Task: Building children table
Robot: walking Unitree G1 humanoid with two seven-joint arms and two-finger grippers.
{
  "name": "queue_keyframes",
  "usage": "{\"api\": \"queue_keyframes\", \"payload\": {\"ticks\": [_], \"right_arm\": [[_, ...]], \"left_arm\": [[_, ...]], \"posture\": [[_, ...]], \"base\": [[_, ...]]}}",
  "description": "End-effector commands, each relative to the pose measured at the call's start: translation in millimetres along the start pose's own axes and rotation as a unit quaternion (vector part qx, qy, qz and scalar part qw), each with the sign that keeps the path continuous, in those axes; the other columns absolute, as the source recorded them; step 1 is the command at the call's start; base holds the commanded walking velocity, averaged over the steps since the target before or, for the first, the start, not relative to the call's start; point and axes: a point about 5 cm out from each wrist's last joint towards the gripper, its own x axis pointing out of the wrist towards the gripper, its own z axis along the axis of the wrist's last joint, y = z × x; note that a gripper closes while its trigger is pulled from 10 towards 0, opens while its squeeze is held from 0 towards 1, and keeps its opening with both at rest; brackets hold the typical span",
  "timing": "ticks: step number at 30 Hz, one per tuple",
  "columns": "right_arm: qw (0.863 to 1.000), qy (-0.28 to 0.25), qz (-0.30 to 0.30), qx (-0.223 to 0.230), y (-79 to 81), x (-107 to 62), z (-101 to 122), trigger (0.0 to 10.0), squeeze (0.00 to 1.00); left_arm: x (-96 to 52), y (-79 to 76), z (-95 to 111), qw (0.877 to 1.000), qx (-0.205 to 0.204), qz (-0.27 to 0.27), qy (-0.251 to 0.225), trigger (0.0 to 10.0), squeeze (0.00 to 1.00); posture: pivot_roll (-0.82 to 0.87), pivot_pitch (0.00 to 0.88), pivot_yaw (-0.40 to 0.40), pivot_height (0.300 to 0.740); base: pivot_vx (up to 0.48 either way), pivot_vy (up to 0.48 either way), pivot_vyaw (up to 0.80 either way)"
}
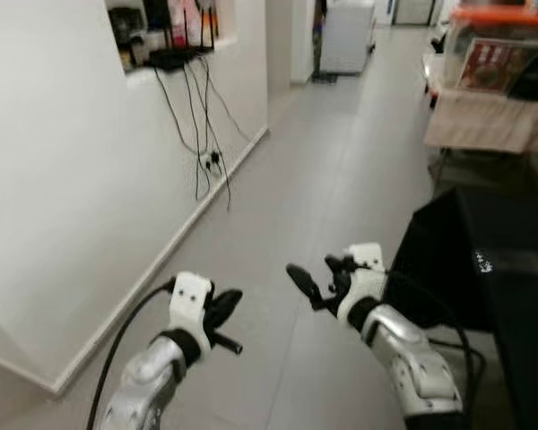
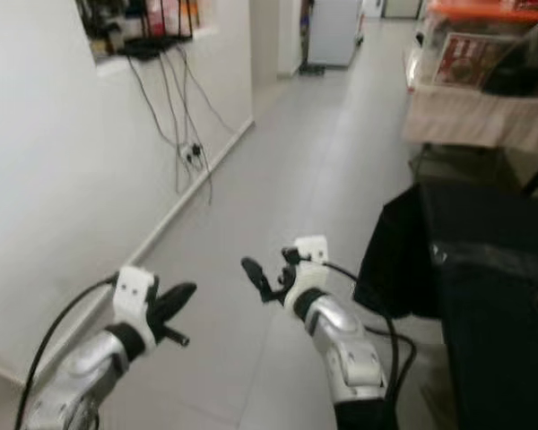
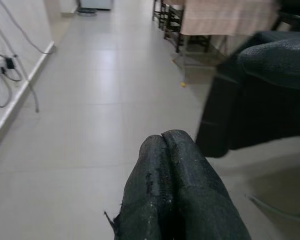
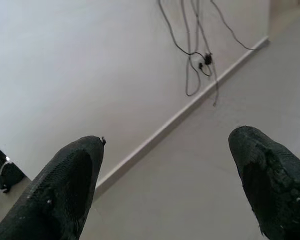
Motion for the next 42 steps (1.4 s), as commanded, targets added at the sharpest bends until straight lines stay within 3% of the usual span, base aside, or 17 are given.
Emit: {"api": "queue_keyframes", "payload": {"ticks": [1,10,32,42], "right_arm": [[1.000,-0.005,0.018,0.004,7.6,4.1,-0.6,10.0,0.00],[1.000,-0.003,0.017,0.004,6.9,5.4,-0.7,10.0,0.00],[1.000,-0.009,0.024,0.018,6.6,7.2,-0.5,10.0,0.00],[1.000,-0.013,0.020,0.018,6.0,7.4,-0.2,10.0,0.00]], "left_arm": [[-3.4,7.9,-5.0,1.000,0.002,0.010,0.014,10.0,0.00],[-1.1,8.6,-5.4,1.000,0.003,0.007,0.015,10.0,0.00],[-1.1,9.9,-5.5,1.000,0.003,0.002,0.015,10.0,0.00],[0.0,9.7,-5.9,1.000,0.011,-0.002,0.021,10.0,0.00]], "posture": [[-0.08,0.000,-0.016,0.740],[-0.08,0.000,-0.015,0.740],[-0.08,0.000,-0.008,0.740],[-0.08,0.000,-0.004,0.740]], "base": [[0.405,0.000,0.00],[0.401,0.000,0.00],[0.391,0.000,-0.80],[0.057,0.000,-0.80]]}}
